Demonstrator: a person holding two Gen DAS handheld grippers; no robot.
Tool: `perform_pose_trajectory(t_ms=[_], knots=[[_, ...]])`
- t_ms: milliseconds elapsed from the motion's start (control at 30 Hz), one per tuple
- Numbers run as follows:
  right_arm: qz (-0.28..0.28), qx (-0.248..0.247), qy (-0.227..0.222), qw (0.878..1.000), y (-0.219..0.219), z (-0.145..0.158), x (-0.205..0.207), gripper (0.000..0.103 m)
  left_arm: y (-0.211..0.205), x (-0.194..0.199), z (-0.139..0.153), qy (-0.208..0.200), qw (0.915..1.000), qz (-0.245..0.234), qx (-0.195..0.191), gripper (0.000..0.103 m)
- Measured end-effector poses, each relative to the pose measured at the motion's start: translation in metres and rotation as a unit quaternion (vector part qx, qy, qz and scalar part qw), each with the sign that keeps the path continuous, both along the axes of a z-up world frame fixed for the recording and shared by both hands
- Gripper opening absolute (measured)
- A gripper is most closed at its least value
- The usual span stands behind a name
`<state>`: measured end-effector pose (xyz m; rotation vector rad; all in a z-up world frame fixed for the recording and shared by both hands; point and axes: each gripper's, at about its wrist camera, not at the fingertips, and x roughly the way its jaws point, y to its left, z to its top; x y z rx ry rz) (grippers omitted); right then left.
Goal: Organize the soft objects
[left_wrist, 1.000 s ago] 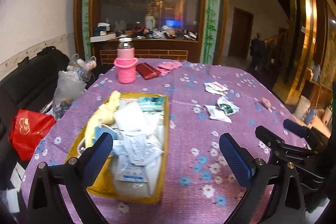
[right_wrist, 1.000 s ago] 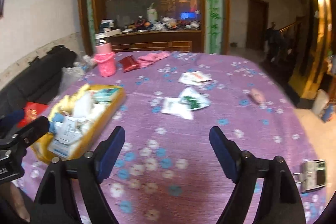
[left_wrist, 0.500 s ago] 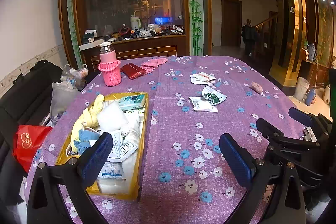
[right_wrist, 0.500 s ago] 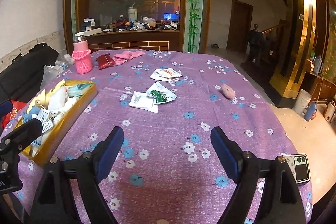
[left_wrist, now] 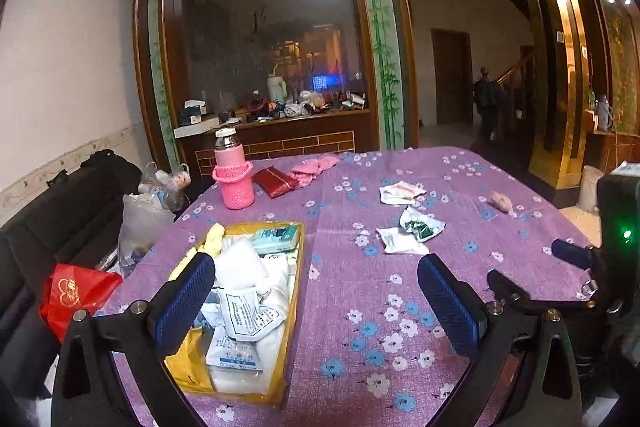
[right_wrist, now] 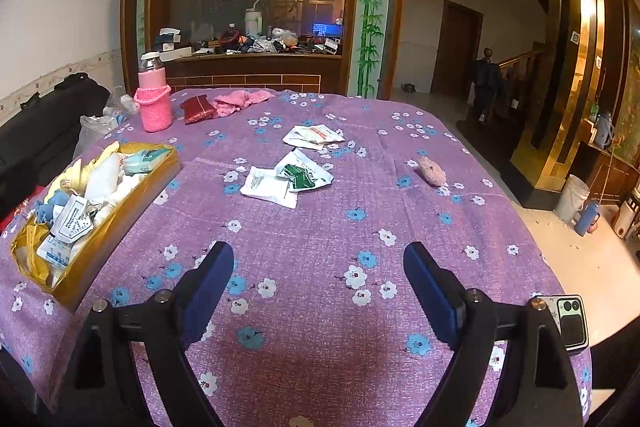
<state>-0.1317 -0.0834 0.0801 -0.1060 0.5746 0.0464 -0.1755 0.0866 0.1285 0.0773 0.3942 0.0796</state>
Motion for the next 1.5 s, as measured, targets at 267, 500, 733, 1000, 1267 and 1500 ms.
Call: perform_pose_trajectory(t_ms=[267, 500, 733, 1000, 1267, 1500], knots=[[0.022, -0.02, 0.001, 1.0, 0.017, -0.003, -0.002, 0.086, 0.037, 0.012, -0.003, 0.023, 0.9975, 0.026, -0.062, 0.102], [0.032, -0.042, 0.001, 0.999, 0.032, -0.005, -0.003, 0.086, 0.059, 0.015, -0.012, 0.036, 0.9943, 0.056, -0.083, 0.102], [0.037, -0.06, 0.002, 0.998, 0.042, -0.006, -0.003, 0.087, 0.063, 0.013, -0.014, 0.029, 0.9939, 0.063, -0.086, 0.102], [0.031, -0.073, 0.007, 0.997, 0.043, -0.01, 0.001, 0.087, 0.058, 0.016, -0.017, 0.037, 0.9948, 0.059, -0.074, 0.102], [0.025, -0.069, 0.01, 0.997, 0.038, -0.011, 0.003, 0.087, 0.048, 0.021, -0.019, 0.049, 0.9958, 0.049, -0.061, 0.102], [0.021, -0.068, 0.013, 0.997, 0.034, -0.014, 0.006, 0.09, 0.04, 0.021, -0.019, 0.047, 0.9966, 0.048, -0.047, 0.102]])
